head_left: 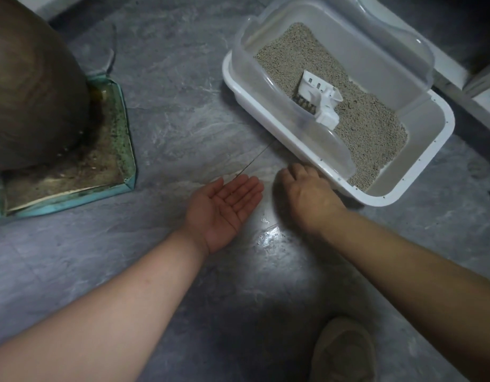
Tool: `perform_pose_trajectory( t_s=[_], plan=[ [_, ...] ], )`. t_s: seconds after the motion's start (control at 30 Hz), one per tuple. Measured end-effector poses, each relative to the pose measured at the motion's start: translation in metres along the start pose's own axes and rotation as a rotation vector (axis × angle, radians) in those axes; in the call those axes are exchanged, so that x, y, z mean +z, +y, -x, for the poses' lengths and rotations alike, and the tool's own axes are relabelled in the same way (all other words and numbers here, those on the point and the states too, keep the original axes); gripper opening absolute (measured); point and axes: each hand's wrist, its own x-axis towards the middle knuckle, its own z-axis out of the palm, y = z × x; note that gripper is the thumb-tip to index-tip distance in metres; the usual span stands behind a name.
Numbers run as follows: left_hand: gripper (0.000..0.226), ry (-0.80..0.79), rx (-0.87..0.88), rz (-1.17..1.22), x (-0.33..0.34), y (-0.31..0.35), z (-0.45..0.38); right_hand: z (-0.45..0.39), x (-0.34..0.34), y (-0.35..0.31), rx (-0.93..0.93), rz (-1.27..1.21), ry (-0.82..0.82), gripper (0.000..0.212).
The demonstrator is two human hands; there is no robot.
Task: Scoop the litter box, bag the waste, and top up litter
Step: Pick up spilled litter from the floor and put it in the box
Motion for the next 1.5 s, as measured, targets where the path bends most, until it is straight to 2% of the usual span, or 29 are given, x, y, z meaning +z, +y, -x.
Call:
perform_pose_trajectory(
  t_s=[0.1,0.6,0.67,0.73,0.83,0.9,0.97,1.03,1.27,1.4,1.5],
  plan=[
    [0.042,-0.002,0.005,-0.002,0.0,0.0,0.003,0.005,0.006,-0.004,0.024,0.05,-0.085,0.051],
    [0.048,-0.013,-0.032,-0.028,-0.001,-0.01,0.003,0.02,0.022,0.006,-0.126,-0.065,0.078,0.013],
    [0.048,-0.009,-0.035,-0.024,0.0,-0.011,0.004,0.019,0.019,0.005,-0.076,-0.15,0.127,0.004],
    [0.048,-0.004,-0.022,-0.022,-0.001,-0.01,0.005,0.023,0.014,-0.001,-0.039,-0.276,0.201,0.009],
    [0.047,0.006,-0.002,-0.028,0.0,-0.008,0.006,0.036,-0.005,-0.019,-0.086,-0.532,0.279,0.007],
    [0.044,-0.006,0.001,-0.051,0.004,-0.009,0.008,0.046,-0.02,-0.036,-0.12,-0.73,0.267,0.007],
    [0.044,-0.027,-0.034,-0.054,0.01,-0.011,0.012,0.051,-0.029,-0.049,-0.131,-0.863,0.178,0.008],
    [0.047,-0.056,-0.047,-0.041,0.015,-0.014,0.015,0.05,-0.032,-0.051,-0.152,-0.865,0.154,0.011],
    [0.039,-0.07,-0.004,-0.019,0.027,-0.005,0.021,0.044,-0.061,-0.038,-0.155,-0.841,0.305,0.011],
    [0.042,-0.014,0.043,0.043,0.043,0.009,0.052,0.044,-0.122,-0.019,-0.181,-0.697,0.353,0.005],
    [0.044,-0.011,0.08,0.112,0.071,0.024,0.105,0.058,-0.188,-0.018,-0.155,-0.648,0.276,0.009]
  ],
)
